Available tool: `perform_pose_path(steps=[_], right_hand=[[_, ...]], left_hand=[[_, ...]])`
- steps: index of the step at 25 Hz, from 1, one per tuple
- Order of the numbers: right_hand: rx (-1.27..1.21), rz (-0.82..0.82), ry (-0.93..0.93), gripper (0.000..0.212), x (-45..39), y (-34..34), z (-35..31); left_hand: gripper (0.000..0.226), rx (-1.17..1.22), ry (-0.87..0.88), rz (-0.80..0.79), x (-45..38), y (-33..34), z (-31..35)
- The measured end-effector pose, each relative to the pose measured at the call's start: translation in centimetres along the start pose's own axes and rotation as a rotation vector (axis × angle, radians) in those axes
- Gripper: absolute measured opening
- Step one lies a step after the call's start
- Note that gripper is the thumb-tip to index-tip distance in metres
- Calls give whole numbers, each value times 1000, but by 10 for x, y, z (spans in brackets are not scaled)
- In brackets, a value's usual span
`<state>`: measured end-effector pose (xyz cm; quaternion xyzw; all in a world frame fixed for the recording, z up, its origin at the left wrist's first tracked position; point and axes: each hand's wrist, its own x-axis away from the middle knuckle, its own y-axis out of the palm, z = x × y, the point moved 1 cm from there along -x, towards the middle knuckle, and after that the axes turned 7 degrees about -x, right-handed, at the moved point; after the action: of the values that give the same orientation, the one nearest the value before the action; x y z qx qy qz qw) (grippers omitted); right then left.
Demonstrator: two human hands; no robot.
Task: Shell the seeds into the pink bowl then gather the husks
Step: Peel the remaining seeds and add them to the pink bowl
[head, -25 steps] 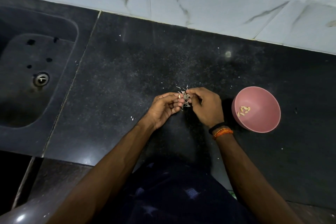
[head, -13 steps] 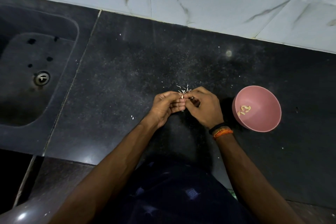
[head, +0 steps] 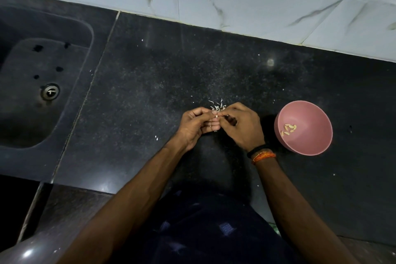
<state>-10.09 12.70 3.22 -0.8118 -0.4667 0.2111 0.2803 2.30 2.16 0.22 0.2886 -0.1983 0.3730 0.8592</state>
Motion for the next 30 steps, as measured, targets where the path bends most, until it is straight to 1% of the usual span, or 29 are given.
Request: perform_pose_path(steps=[8, 13, 16, 18, 20, 24, 30], right_hand=[[66, -60, -22, 14, 1, 0, 4], [56, -48, -17, 9, 1, 2, 4], [95, -37, 6, 7, 0, 4, 4], [121, -26, 4, 4, 0, 5, 3], [129, -13, -3, 4, 1, 6, 3], [119, -9, 7, 5, 1, 5, 7], [67, 1, 7, 4, 4, 3, 9]], left_hand=[[7, -57, 42, 57, 1, 1, -6], [7, -77, 85, 77, 2, 5, -5], [6, -87, 83, 88, 3, 10, -3], [10, -97, 76, 90, 3, 12, -3], [13, -101, 65, 83, 2, 12, -3], [6, -87, 34, 50, 1, 10, -2], [18, -96, 32, -21, 2, 5, -3]])
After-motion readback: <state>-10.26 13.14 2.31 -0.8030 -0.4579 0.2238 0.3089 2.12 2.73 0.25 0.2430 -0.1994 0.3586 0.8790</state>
